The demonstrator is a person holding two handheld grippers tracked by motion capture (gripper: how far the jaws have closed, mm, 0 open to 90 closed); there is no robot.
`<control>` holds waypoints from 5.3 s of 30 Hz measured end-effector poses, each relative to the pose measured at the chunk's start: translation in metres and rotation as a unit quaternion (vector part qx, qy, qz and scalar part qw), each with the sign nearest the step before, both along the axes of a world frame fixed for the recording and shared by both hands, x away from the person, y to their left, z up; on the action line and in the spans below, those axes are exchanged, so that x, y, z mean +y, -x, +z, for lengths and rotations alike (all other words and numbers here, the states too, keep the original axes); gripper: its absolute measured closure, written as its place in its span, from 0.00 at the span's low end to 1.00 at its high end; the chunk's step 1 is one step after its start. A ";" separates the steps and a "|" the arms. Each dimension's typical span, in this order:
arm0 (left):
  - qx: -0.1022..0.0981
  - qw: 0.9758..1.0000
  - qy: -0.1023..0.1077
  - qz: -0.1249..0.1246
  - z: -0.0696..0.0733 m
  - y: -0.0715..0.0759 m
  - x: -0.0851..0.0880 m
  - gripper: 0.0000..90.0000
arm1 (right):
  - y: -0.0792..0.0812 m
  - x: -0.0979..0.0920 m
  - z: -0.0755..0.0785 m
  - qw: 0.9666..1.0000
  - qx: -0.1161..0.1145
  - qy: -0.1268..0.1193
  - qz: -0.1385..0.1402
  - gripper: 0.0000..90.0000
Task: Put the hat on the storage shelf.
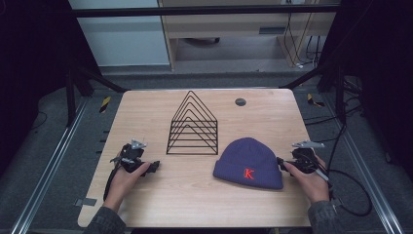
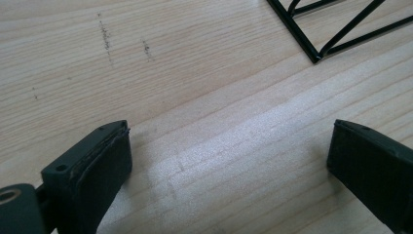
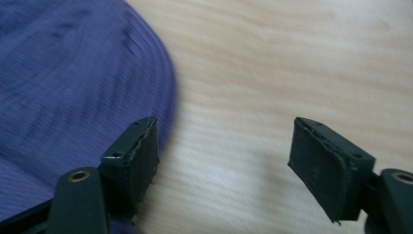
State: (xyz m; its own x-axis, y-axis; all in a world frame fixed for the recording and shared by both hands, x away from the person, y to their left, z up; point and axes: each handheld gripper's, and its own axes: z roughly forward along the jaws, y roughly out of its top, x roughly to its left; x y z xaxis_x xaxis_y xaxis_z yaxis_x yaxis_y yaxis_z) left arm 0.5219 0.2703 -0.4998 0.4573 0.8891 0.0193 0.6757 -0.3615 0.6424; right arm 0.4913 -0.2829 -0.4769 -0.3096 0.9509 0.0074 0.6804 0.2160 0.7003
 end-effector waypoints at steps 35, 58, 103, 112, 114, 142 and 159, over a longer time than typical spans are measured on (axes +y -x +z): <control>0.002 1.000 -0.002 -0.003 0.000 0.001 -0.001 0.00 | -0.095 0.075 0.035 0.990 0.074 0.023 0.121 0.68; 0.002 1.000 -0.001 -0.006 -0.001 0.000 -0.001 0.00 | -0.109 0.080 0.003 0.986 0.126 0.013 0.105 0.65; -0.066 0.996 0.056 -0.031 0.027 0.012 -0.001 0.08 | 0.010 0.085 0.156 0.967 -0.095 -0.032 0.236 0.91; -0.086 0.992 0.077 -0.052 0.058 0.022 -0.005 0.08 | 0.004 0.080 0.174 0.966 -0.106 -0.038 0.232 0.91; -0.089 0.992 0.067 -0.062 0.067 0.021 -0.008 0.08 | 0.001 0.080 0.178 0.966 -0.107 -0.041 0.230 0.91; -0.129 0.975 0.118 -0.134 0.199 -0.052 -0.032 0.07 | -0.050 0.110 0.250 0.957 -0.164 -0.036 0.236 0.91; -0.162 0.971 0.126 -0.123 0.226 -0.033 -0.043 0.08 | -0.048 0.118 0.287 0.952 -0.209 -0.046 0.218 0.91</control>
State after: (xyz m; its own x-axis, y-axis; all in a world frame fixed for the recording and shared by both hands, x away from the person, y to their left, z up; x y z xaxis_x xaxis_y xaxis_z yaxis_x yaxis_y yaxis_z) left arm 0.5548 0.2274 -0.2742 0.6631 0.7485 -0.0063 0.3366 -0.2906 0.8957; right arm 0.5395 -0.1653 -0.1895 -0.6683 0.7331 -0.1264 0.1985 0.3395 0.9194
